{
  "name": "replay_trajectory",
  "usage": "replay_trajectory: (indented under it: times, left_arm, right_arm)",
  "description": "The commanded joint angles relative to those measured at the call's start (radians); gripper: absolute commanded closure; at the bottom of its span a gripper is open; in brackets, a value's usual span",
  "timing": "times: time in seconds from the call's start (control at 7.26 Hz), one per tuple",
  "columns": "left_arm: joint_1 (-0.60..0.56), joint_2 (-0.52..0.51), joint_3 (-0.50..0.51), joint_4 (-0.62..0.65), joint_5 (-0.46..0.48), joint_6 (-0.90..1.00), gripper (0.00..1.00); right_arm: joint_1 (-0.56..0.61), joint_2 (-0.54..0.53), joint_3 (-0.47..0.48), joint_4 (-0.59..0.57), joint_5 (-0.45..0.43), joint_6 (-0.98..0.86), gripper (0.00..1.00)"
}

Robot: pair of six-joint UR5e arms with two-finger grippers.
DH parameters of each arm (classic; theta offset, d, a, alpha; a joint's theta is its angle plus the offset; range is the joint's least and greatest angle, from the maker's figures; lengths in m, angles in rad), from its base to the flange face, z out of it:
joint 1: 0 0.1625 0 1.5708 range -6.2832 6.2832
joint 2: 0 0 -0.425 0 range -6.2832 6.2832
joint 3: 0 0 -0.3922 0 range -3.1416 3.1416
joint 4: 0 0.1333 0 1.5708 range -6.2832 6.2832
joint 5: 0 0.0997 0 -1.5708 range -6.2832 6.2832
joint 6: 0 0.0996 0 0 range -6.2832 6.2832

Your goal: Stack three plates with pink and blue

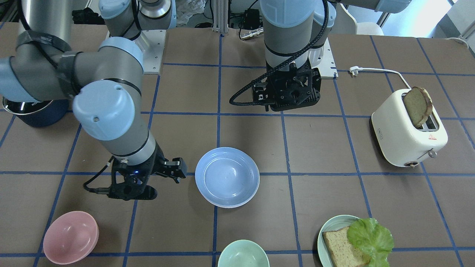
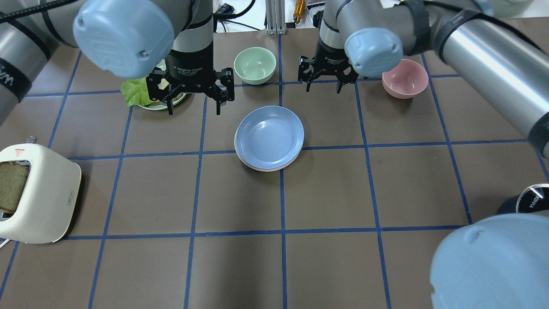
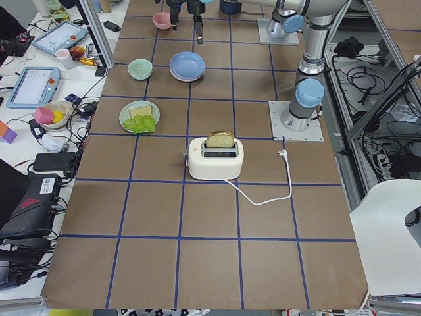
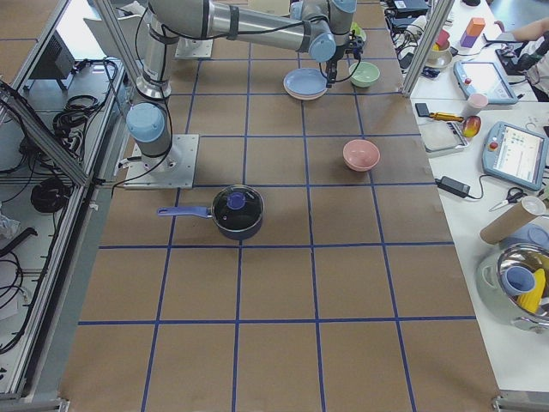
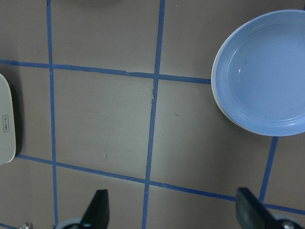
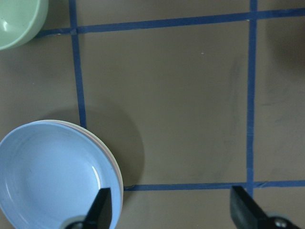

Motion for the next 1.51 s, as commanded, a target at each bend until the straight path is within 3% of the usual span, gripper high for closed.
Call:
replay_trajectory:
  times: [0.0,0.14,0.28,0.55,0.69,1.38]
  left_arm:
    - [0.025,0.047,-0.025,0.005,-0.051,0.03,0.06]
    - [0.037,0.07,-0.042,0.008,-0.053,0.076,0.06]
    - [0.053,0.086,-0.053,0.008,-0.053,0.105,0.06]
    - [0.063,0.124,-0.053,0.008,-0.112,0.108,0.06]
    - [0.073,0.123,-0.054,0.01,-0.112,0.145,0.06]
    - [0.071,0.118,-0.062,0.056,-0.112,0.207,0.06]
  right_arm:
    - [-0.052,-0.116,-0.017,0.143,-0.011,-0.093,0.0]
    - [-0.074,-0.173,-0.012,0.262,-0.023,-0.233,0.0]
    - [-0.11,-0.21,-0.006,0.286,-0.025,-0.277,0.0]
    - [-0.115,-0.31,0.11,0.246,-0.023,-0.23,0.0]
    - [-0.115,-0.335,0.148,0.153,-0.028,-0.213,0.0]
    - [-0.108,-0.335,0.158,0.123,-0.037,-0.161,0.0]
